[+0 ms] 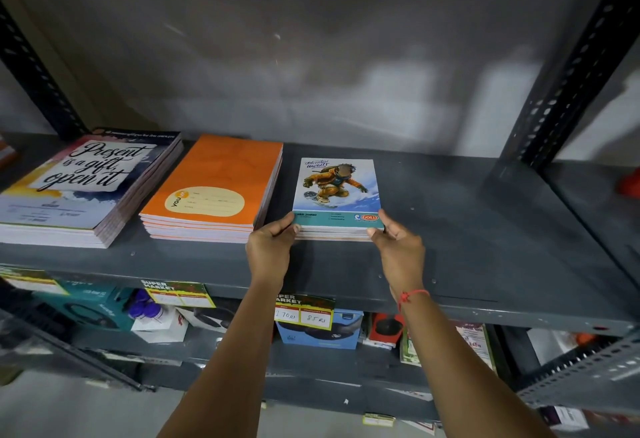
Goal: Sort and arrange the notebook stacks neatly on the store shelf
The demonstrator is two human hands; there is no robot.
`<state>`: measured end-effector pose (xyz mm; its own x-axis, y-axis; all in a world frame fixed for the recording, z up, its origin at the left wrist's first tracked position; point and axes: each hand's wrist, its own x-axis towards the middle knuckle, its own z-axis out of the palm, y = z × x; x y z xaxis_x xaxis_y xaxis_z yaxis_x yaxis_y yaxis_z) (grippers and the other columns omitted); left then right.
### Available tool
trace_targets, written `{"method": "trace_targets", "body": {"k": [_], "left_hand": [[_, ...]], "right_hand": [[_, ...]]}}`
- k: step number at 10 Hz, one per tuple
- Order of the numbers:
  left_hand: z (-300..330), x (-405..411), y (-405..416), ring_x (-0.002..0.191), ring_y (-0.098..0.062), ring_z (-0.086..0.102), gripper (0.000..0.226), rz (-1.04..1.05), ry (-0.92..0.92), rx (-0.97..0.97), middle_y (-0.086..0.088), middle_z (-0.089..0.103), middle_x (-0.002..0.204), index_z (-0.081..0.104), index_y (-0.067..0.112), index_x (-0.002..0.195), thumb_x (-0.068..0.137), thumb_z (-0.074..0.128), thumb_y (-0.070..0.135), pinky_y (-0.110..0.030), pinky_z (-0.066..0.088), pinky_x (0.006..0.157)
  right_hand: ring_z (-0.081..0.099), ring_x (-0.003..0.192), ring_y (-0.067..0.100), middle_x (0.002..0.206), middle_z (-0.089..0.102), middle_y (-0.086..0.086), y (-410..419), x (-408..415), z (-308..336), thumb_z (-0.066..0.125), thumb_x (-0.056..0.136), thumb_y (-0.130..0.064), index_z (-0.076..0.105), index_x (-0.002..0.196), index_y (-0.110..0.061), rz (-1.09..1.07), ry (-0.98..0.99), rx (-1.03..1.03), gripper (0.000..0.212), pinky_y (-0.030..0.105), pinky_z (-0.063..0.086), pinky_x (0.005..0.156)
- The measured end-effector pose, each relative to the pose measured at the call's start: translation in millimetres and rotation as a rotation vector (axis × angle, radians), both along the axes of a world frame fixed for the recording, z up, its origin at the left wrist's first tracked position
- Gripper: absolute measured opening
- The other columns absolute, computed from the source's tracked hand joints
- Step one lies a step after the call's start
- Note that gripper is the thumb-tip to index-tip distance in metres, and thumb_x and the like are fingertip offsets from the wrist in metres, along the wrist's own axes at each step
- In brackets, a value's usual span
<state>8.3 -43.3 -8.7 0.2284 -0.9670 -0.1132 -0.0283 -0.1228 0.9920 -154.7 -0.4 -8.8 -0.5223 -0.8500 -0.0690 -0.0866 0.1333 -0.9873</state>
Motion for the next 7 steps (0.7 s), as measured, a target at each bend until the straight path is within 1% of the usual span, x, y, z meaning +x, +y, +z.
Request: {"method": "trace_targets", "body": {"k": [1, 2, 3, 4, 5, 6, 7], "left_hand": [[-0.5, -1.1, 0.4, 0.097, -0.015, 0.057, 0.03, 0.023, -0.021, -0.003, -0.01, 0.067, 0.117, 0.065, 0.009, 0.114, 0.084, 0.062, 0.007, -0.031, 0.052, 0.091], [-1.4, -2.3, -0.7, 0.097, -0.013, 0.056, 0.029, 0.037, -0.043, -0.005, -0.01, 0.067, 0.115, 0.066, 0.011, 0.113, 0.084, 0.063, 0.009, -0.027, 0.052, 0.088], [-2.9, -1.8, 0.2, 0.096, -0.012, 0.056, 0.03, 0.03, -0.078, -0.032, -0.009, 0.068, 0.116, 0.066, 0.01, 0.114, 0.085, 0.062, 0.009, -0.023, 0.052, 0.082], [-5.2, -0.7, -1.1, 0.095, -0.014, 0.057, 0.03, 0.001, -0.121, -0.088, -0.012, 0.067, 0.117, 0.063, 0.009, 0.117, 0.087, 0.058, 0.01, -0.028, 0.055, 0.083], [-3.9, 2.4, 2.3, 0.087, -0.02, 0.063, 0.032, -0.043, -0.183, -0.147, -0.016, 0.066, 0.119, 0.06, 0.006, 0.121, 0.09, 0.054, 0.009, -0.017, 0.053, 0.068], [-1.5, 9.1, 7.6, 0.108, -0.021, 0.058, 0.039, -0.206, -0.339, -0.162, -0.018, 0.055, 0.134, 0.049, 0.006, 0.131, 0.093, 0.049, 0.01, -0.006, 0.046, 0.084], [13.8, 13.3, 26.6, 0.147, -0.022, 0.01, 0.05, -0.405, -0.692, -0.21, -0.01, 0.026, 0.155, 0.027, 0.011, 0.144, 0.097, 0.039, 0.02, -0.035, 0.022, 0.117]], "right_hand": [[0.059, 0.095, 0.009, 0.124, 0.065, 0.008, 0.9, 0.4, 1.6, 0.059, 0.088, -0.01, 0.052, 0.132, -0.014, -0.012, 0.018, 0.002, 0.044, 0.024, 0.049, 0.093], [0.059, 0.095, 0.01, 0.123, 0.066, 0.009, 1.3, 1.2, 1.8, 0.059, 0.088, -0.01, 0.052, 0.131, -0.014, -0.025, 0.034, 0.005, 0.044, 0.031, 0.051, 0.096], [0.059, 0.096, 0.011, 0.123, 0.066, 0.008, -0.1, 1.8, 1.1, 0.059, 0.088, -0.011, 0.052, 0.132, -0.015, -0.027, 0.035, 0.01, 0.044, 0.031, 0.05, 0.095], [0.058, 0.097, 0.009, 0.124, 0.065, 0.006, 0.8, 3.1, 1.8, 0.058, 0.089, -0.012, 0.05, 0.134, -0.018, -0.014, 0.047, 0.011, 0.046, 0.031, 0.049, 0.096], [0.057, 0.104, 0.008, 0.132, 0.06, 0.001, 5.7, 5.9, 3.0, 0.056, 0.09, -0.011, 0.042, 0.14, -0.022, -0.022, -0.003, -0.031, 0.053, 0.03, 0.047, 0.098], [0.056, 0.108, 0.006, 0.142, 0.051, 0.001, 15.3, 9.5, 6.7, 0.053, 0.091, -0.011, 0.029, 0.146, -0.026, -0.058, -0.026, -0.024, 0.062, 0.017, 0.047, 0.084], [0.053, 0.052, -0.006, 0.143, 0.049, 0.001, 41.9, 19.3, 8.9, 0.044, 0.09, 0.001, 0.022, 0.148, -0.022, -0.049, 0.059, 0.054, 0.067, 0.005, 0.037, 0.043]]}}
